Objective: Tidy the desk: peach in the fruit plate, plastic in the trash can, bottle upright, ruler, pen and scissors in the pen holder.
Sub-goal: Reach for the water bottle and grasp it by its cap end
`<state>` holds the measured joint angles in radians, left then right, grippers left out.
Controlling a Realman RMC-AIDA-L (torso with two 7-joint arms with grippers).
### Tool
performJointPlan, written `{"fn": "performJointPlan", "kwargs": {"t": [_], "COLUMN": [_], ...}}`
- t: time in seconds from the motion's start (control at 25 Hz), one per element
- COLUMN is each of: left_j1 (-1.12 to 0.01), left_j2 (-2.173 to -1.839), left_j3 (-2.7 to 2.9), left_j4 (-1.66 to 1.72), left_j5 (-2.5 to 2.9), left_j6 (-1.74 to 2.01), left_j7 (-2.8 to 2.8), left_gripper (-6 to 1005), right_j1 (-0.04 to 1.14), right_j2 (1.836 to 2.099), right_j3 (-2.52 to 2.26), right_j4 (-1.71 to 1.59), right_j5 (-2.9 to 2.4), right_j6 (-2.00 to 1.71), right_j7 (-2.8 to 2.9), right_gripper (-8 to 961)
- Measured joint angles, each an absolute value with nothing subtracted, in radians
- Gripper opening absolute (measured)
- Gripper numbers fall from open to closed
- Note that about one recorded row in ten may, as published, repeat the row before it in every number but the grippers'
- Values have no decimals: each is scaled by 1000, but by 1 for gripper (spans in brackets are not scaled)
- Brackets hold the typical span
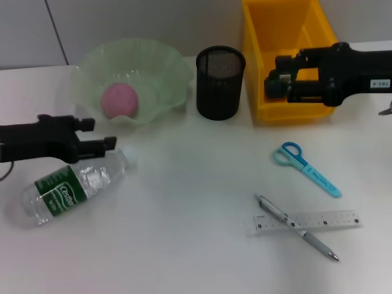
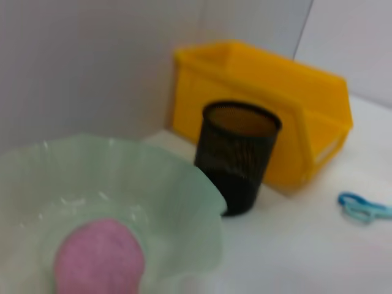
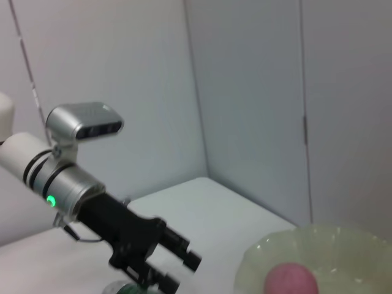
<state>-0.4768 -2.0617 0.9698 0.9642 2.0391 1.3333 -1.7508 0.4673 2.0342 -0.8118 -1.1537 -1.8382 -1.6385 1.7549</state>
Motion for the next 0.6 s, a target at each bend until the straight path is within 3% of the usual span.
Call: {"fn": "performJointPlan", "kwargs": {"t": [0.6], "left_j1": [-535], "left_j2": [-2066], "left_j3": [1173], "left_j4": [1104], "left_j5": [2200], "left_j6": [1294], "left_j7": [-1991], "left_gripper": [682], "right_j1": [476], "right_j2": [2039], "right_j3": [-815], "right_j4": [-1144], "right_j5": [-1841], "right_j6": [-1636], "right_j7": [1755], "right_gripper": [589]}}
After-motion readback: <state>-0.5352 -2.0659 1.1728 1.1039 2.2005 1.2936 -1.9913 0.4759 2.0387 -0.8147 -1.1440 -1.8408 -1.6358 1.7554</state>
